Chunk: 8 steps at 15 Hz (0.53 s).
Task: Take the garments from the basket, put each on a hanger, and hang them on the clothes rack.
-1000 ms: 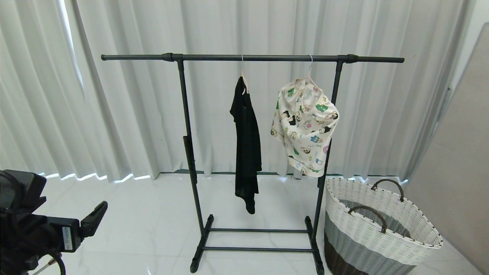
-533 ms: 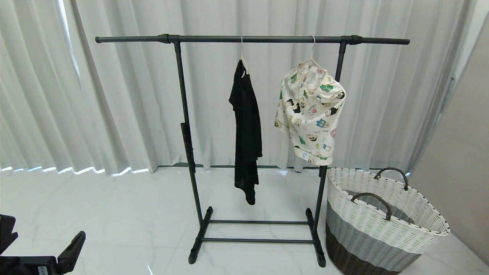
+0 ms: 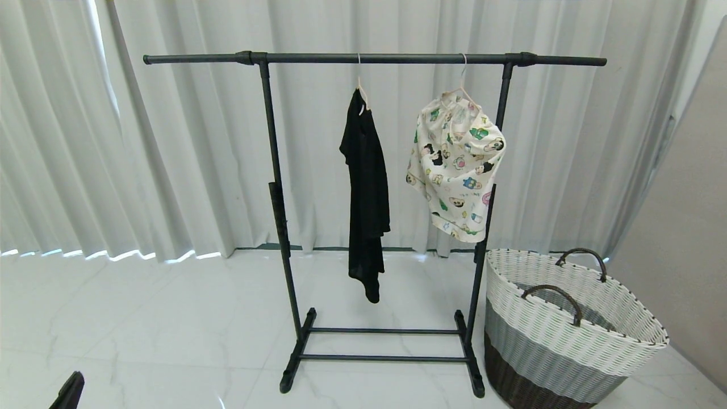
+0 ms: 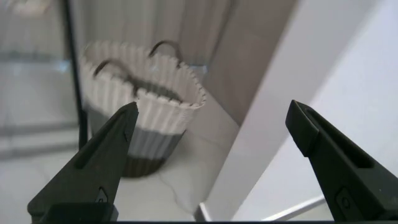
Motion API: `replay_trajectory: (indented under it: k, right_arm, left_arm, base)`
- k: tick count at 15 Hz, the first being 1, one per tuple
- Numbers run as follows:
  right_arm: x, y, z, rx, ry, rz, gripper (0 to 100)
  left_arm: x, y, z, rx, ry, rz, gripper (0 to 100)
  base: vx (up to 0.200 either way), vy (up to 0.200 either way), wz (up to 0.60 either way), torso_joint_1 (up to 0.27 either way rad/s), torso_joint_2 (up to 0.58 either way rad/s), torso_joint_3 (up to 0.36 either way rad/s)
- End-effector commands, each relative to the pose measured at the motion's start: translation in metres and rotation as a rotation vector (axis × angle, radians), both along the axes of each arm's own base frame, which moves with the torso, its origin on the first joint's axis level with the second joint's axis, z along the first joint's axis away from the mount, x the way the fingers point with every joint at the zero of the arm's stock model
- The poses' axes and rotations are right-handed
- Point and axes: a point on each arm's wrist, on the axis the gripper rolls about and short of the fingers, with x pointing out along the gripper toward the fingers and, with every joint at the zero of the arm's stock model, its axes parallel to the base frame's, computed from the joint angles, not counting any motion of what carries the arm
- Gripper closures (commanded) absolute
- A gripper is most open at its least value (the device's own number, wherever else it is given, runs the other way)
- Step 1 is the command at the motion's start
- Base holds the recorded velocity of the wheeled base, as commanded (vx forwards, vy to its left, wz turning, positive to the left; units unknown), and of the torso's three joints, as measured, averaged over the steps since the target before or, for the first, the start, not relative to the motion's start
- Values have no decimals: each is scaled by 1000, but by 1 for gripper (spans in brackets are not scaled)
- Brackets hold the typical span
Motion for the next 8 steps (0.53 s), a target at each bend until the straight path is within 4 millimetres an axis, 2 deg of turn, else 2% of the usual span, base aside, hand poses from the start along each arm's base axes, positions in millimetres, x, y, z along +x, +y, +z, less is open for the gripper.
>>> replay_trajectory:
  k: [1,5,8]
  right_arm:
    - [-2,0,-8,43,-19,-35,0]
    - [-2,-1,-8,46,-19,-43,0]
    - [-3,-1,0,33,-97,-42,0]
  left_arm:
    - [-57,-4,-32,19,-157,-55,0]
    - [-64,-3,-32,10,-200,-108,0]
    - [-64,-3,-34,-105,-222,-91,0]
  base:
    - [0,0,0,0,0,0]
    - [0,0,0,0,0,0]
    - [0,0,0,0,0,0]
